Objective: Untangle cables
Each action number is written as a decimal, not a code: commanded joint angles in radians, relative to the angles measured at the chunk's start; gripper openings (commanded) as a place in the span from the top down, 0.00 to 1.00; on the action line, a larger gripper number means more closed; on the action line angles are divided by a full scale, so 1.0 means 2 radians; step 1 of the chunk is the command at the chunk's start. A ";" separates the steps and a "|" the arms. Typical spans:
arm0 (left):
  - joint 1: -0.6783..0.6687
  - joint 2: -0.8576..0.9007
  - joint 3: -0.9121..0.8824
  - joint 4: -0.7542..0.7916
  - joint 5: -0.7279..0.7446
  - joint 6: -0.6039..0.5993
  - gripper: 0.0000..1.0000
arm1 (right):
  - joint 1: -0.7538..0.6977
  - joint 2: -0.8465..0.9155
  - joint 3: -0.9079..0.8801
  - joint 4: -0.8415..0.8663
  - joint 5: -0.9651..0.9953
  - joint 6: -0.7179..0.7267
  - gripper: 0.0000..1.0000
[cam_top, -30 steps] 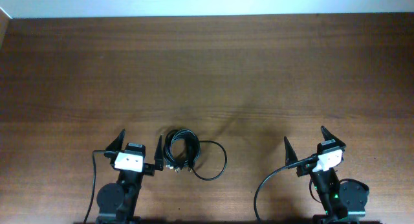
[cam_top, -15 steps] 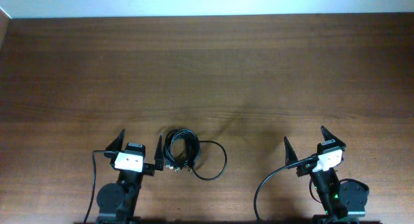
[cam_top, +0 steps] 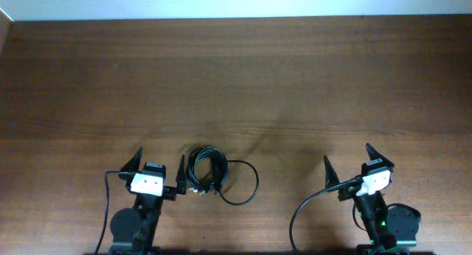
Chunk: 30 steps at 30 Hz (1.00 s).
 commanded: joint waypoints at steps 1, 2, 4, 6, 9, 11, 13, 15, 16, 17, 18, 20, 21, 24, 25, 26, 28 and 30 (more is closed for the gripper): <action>0.002 -0.002 0.054 -0.058 0.007 -0.008 0.01 | 0.004 -0.004 -0.002 -0.003 0.008 0.000 0.01; 0.002 -0.002 0.074 -0.079 0.006 -0.008 0.01 | 0.004 -0.004 -0.002 -0.003 0.008 0.000 0.01; 0.002 0.001 0.109 -0.112 0.006 -0.008 0.01 | 0.004 -0.004 -0.002 -0.003 0.008 0.000 0.01; 0.002 0.013 0.145 -0.141 0.006 -0.008 0.01 | 0.004 -0.004 -0.002 -0.003 0.008 0.000 0.01; 0.002 0.053 0.200 -0.163 0.006 -0.008 0.01 | 0.004 -0.004 -0.002 -0.003 0.008 0.000 0.01; 0.002 0.090 0.241 -0.181 0.006 -0.008 0.01 | 0.004 -0.004 -0.002 -0.003 0.008 0.000 0.01; 0.002 0.125 0.272 -0.197 0.006 -0.008 0.01 | 0.004 -0.004 -0.002 -0.003 0.008 0.000 0.01; 0.002 0.181 0.324 -0.231 0.006 -0.005 0.01 | 0.004 -0.004 -0.002 -0.003 0.008 0.000 0.01; 0.002 0.199 0.341 -0.244 0.006 -0.001 0.01 | 0.004 -0.004 -0.002 -0.003 0.008 0.000 0.01; 0.002 0.228 0.368 -0.268 0.006 0.003 0.01 | 0.004 -0.004 -0.002 -0.003 0.008 0.000 0.01; 0.002 0.250 0.388 -0.285 0.007 0.010 0.01 | 0.004 -0.004 -0.002 -0.003 0.008 0.000 0.01; 0.002 0.315 0.451 -0.339 0.007 0.033 0.01 | 0.004 -0.004 -0.002 -0.003 0.008 0.000 0.01; 0.002 0.336 0.473 -0.357 0.006 0.038 0.01 | 0.004 -0.004 -0.002 -0.003 0.008 0.000 0.01; 0.002 0.392 0.527 -0.402 0.007 0.041 0.01 | 0.004 -0.004 -0.002 -0.003 0.008 0.000 0.01; 0.002 0.425 0.557 -0.428 0.007 0.041 0.01 | 0.004 -0.004 -0.002 -0.003 0.008 0.000 0.01; 0.002 0.439 0.569 -0.438 0.007 0.041 0.01 | 0.004 -0.004 -0.002 -0.003 0.008 0.000 0.01; 0.002 0.485 0.607 -0.475 0.021 0.059 0.01 | 0.004 -0.004 -0.002 -0.003 0.008 0.000 0.01; 0.001 0.529 0.635 -0.504 0.042 0.076 0.01 | 0.004 -0.004 -0.002 -0.003 0.008 0.000 0.01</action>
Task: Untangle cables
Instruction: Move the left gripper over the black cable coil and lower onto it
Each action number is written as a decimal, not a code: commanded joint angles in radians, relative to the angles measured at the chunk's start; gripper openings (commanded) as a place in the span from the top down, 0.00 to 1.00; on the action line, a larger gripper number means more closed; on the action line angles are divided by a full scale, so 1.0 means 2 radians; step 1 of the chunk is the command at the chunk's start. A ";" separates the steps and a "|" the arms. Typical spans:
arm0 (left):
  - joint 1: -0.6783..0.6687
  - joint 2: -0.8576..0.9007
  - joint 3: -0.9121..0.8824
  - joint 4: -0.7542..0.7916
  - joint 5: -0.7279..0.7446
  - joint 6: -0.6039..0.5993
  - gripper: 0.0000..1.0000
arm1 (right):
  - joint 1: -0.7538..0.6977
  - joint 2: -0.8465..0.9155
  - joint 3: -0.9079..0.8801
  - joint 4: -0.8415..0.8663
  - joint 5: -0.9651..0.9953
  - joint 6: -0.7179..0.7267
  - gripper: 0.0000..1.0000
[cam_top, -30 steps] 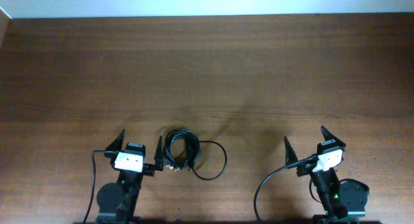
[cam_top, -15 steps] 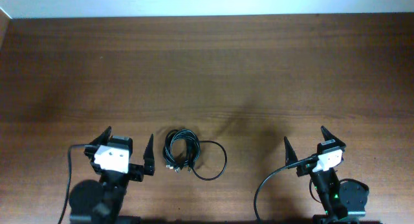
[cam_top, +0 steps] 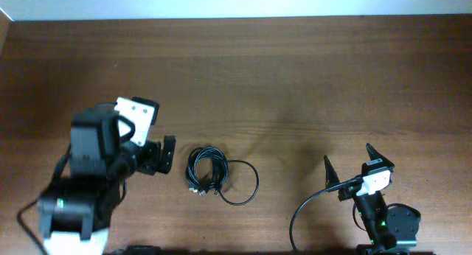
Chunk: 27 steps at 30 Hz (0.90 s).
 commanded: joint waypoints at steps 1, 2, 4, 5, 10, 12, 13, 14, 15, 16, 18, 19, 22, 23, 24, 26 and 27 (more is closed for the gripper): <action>0.001 0.073 0.052 -0.039 0.034 0.035 0.01 | 0.004 -0.004 -0.002 -0.003 0.006 0.000 0.01; 0.001 0.094 0.060 -0.050 0.036 0.039 0.01 | 0.004 -0.004 -0.002 -0.003 0.006 0.000 0.01; 0.000 0.141 0.069 -0.072 0.051 0.049 0.01 | 0.004 -0.004 -0.002 -0.003 0.006 0.000 0.01; 0.000 0.160 0.069 -0.079 0.055 0.049 0.01 | 0.004 -0.004 -0.002 -0.002 0.006 0.000 0.01; -0.016 0.233 0.069 -0.098 0.062 0.048 0.01 | 0.004 -0.004 -0.002 -0.003 0.006 0.000 0.01; -0.041 0.257 0.069 -0.097 0.061 0.049 0.01 | 0.004 -0.004 -0.002 -0.003 0.006 0.000 0.01; -0.047 0.264 0.069 -0.095 0.061 0.049 0.01 | 0.004 -0.004 -0.002 -0.003 0.006 0.000 0.01; -0.051 0.272 0.069 -0.093 0.061 0.048 0.01 | 0.004 -0.004 -0.002 -0.002 0.006 0.000 0.01; -0.051 0.279 0.068 -0.093 0.060 0.046 0.01 | 0.004 -0.004 -0.002 -0.003 0.006 0.000 0.01; -0.051 0.284 0.068 -0.093 0.060 0.043 0.01 | 0.004 -0.004 -0.002 -0.003 0.006 0.000 0.01; -0.051 0.293 0.066 -0.091 0.060 0.042 0.01 | 0.004 -0.004 -0.002 -0.003 0.006 0.000 0.01; -0.051 0.295 0.061 -0.084 0.057 0.035 0.01 | 0.004 -0.004 -0.002 -0.003 0.006 0.000 0.01; -0.051 0.295 0.013 -0.036 0.045 0.017 0.01 | 0.004 -0.004 -0.002 -0.003 0.006 0.000 0.01; -0.051 0.295 0.002 -0.026 0.045 0.017 0.01 | 0.004 -0.004 -0.002 -0.003 0.006 0.000 0.01; -0.051 0.296 -0.010 -0.015 0.045 0.017 0.01 | 0.004 -0.004 -0.002 -0.003 0.006 0.000 0.01; -0.051 0.297 -0.029 0.002 0.045 0.016 0.01 | 0.004 -0.004 -0.002 -0.003 0.006 0.000 0.01; -0.051 0.298 -0.041 0.016 0.044 0.013 0.01 | 0.004 -0.004 -0.002 -0.003 0.006 0.000 0.01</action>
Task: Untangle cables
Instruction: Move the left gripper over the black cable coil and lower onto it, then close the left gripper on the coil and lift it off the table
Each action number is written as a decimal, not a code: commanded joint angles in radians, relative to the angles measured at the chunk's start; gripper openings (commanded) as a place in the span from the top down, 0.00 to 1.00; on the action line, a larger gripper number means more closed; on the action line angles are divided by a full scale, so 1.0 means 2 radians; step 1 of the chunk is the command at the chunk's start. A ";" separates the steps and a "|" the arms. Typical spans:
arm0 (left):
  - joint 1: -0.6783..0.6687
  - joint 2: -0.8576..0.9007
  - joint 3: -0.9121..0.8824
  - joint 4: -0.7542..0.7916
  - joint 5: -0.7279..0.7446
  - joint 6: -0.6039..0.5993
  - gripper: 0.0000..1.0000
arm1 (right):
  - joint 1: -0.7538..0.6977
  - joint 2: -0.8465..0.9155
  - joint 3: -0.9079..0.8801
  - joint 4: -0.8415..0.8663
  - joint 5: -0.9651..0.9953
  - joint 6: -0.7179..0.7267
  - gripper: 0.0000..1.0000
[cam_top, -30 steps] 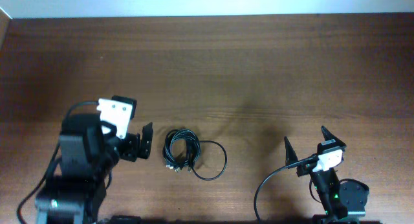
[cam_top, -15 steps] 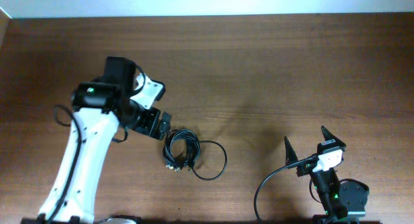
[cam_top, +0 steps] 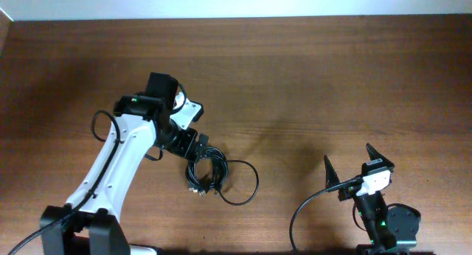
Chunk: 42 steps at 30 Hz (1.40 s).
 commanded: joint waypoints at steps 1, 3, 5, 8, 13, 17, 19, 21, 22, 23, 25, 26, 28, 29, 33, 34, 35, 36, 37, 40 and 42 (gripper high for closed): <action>-0.001 0.004 -0.033 0.028 -0.002 -0.010 0.01 | 0.004 -0.004 -0.002 -0.003 0.006 0.001 0.01; -0.001 0.007 -0.051 0.051 -0.002 -0.011 0.01 | 0.004 -0.004 -0.002 -0.003 0.006 0.001 0.01; -0.001 0.011 -0.067 0.068 -0.002 -0.010 0.01 | 0.004 -0.004 -0.002 -0.003 0.006 0.001 0.01; -0.001 0.014 -0.086 0.090 -0.002 -0.010 0.01 | 0.004 -0.004 -0.002 -0.002 0.006 0.001 0.01; -0.001 0.014 -0.112 0.117 0.002 -0.010 0.01 | 0.004 -0.004 -0.002 -0.003 0.006 0.001 0.01; -0.001 0.014 -0.130 0.136 0.002 -0.010 0.01 | 0.004 -0.004 -0.002 -0.003 0.006 0.001 0.01; -0.001 0.014 -0.130 0.136 0.002 -0.010 0.01 | 0.004 -0.004 -0.002 -0.003 0.006 0.001 0.01; -0.001 0.014 -0.130 0.138 0.002 -0.010 0.01 | 0.004 -0.004 -0.002 -0.003 0.006 0.001 0.01; -0.001 0.014 -0.130 0.143 0.002 -0.010 0.01 | 0.004 -0.004 -0.002 -0.003 0.006 0.001 0.01; -0.001 0.014 -0.130 0.143 0.002 -0.010 0.01 | 0.004 -0.004 -0.002 -0.002 0.006 0.001 0.01; -0.001 0.018 -0.130 0.143 0.002 -0.010 0.01 | 0.004 -0.004 -0.002 -0.003 0.006 0.001 0.01; -0.001 0.023 -0.131 0.143 0.002 -0.010 0.01 | 0.004 -0.004 -0.002 -0.003 0.006 0.001 0.01; -0.001 0.031 -0.136 0.144 0.002 -0.010 0.01 | 0.004 -0.004 -0.002 -0.003 0.006 0.001 0.01; -0.001 0.036 -0.140 0.146 0.002 -0.010 0.01 | 0.004 -0.004 -0.002 -0.003 0.006 0.001 0.01; -0.001 0.058 -0.144 0.147 0.002 -0.010 0.01 | 0.004 -0.004 -0.002 -0.003 0.006 0.001 0.01; -0.001 0.061 -0.146 0.150 0.002 -0.010 0.02 | 0.004 -0.004 -0.002 -0.003 0.006 0.001 0.01; -0.001 0.061 -0.146 0.152 0.002 -0.010 0.05 | 0.004 -0.004 -0.002 -0.003 0.006 0.001 0.01; -0.001 0.061 -0.146 0.155 0.002 -0.010 0.12 | 0.004 -0.004 -0.002 -0.003 0.006 0.001 0.01; -0.001 0.061 -0.146 0.155 0.002 -0.010 0.30 | 0.004 -0.004 -0.002 -0.003 0.006 0.001 0.01; -0.001 0.061 -0.146 0.155 0.002 -0.010 0.78 | 0.004 -0.004 -0.002 -0.003 0.006 0.001 0.01; -0.001 0.061 -0.146 0.156 0.013 -0.010 1.00 | 0.004 -0.004 -0.002 -0.003 0.006 0.001 0.01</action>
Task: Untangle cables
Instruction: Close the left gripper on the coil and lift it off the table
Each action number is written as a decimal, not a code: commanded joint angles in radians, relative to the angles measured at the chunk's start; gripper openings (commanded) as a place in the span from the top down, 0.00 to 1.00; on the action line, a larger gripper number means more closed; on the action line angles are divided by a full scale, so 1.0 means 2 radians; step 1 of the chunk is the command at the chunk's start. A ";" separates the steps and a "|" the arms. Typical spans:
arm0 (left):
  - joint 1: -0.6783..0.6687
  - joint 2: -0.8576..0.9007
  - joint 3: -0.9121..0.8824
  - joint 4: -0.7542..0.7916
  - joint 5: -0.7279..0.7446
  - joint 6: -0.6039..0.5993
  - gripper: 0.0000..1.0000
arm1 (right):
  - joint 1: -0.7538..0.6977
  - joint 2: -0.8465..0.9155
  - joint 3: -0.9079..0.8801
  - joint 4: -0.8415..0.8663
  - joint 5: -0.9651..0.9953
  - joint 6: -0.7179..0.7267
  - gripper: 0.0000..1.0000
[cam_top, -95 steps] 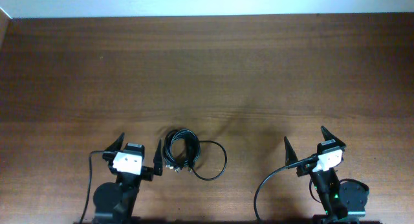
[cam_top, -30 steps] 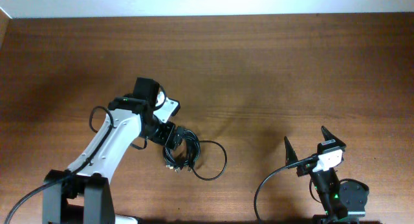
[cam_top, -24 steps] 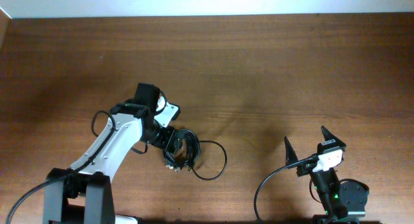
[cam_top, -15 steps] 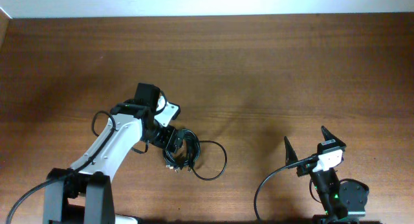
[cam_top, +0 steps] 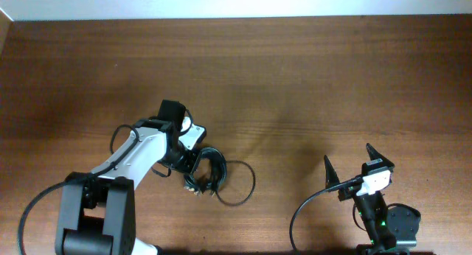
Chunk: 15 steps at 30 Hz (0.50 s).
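Observation:
A black cable bundle [cam_top: 214,174] lies coiled on the table at the lower centre-left. One loose loop [cam_top: 240,185] spreads to its right, and the connectors [cam_top: 195,187] sit at its lower left. My left gripper [cam_top: 193,161] is down at the coil's upper left edge and covers part of it. Its fingers are hidden under the wrist, so their state does not show. My right gripper [cam_top: 348,156] rests at the lower right, open and holding nothing, far from the cables.
The brown wooden table [cam_top: 295,78] stretches back to a pale wall edge. The right arm's own black cable [cam_top: 306,207] curves along the table beside its base [cam_top: 402,225].
My left gripper has moved from just above the coil's top edge down and slightly left onto its upper left side. The coil and its loop have shifted a little. The right arm has not moved.
Both arms were parked at the front edge, with the left gripper open beside the coil. Then the left arm was raised to the left of the cables, then stretched over the coil's top. Now it is down on the coil.

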 commanded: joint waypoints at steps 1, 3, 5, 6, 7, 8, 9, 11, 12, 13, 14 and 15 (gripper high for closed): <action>0.000 0.004 -0.004 0.004 0.017 0.002 1.00 | 0.004 -0.004 -0.002 -0.003 0.006 0.000 0.01; 0.000 0.004 -0.004 0.005 0.026 0.002 1.00 | 0.004 -0.004 -0.002 -0.003 0.006 0.000 0.01; 0.000 0.004 0.000 0.004 0.038 0.002 1.00 | 0.004 -0.004 -0.002 -0.003 0.006 0.000 0.01; 0.000 0.002 0.006 0.002 0.039 0.002 1.00 | 0.004 -0.004 -0.002 -0.003 0.006 0.000 0.01; 0.000 -0.001 0.014 -0.002 0.042 0.002 1.00 | 0.004 -0.004 -0.002 -0.003 0.006 0.000 0.01; 0.000 -0.009 0.026 -0.009 0.051 0.002 1.00 | 0.004 -0.004 -0.002 -0.003 0.006 0.000 0.01; 0.000 -0.017 0.036 -0.013 0.060 0.002 1.00 | 0.004 -0.004 -0.002 -0.003 0.006 0.000 0.01; 0.000 -0.050 0.063 -0.018 0.064 0.002 1.00 | 0.004 -0.004 -0.002 -0.003 0.006 0.000 0.01; 0.000 -0.069 0.072 -0.019 0.064 0.002 1.00 | 0.004 -0.004 -0.002 -0.003 0.006 0.000 0.01; 0.000 -0.091 0.080 -0.019 0.064 0.002 1.00 | 0.004 -0.004 -0.002 -0.003 0.006 0.000 0.01; 0.000 -0.114 0.085 -0.019 0.064 0.002 1.00 | 0.004 -0.004 -0.002 -0.003 0.006 0.000 0.01; 0.000 -0.152 0.087 -0.017 0.063 0.003 1.00 | 0.004 -0.004 -0.002 -0.003 0.006 0.000 0.01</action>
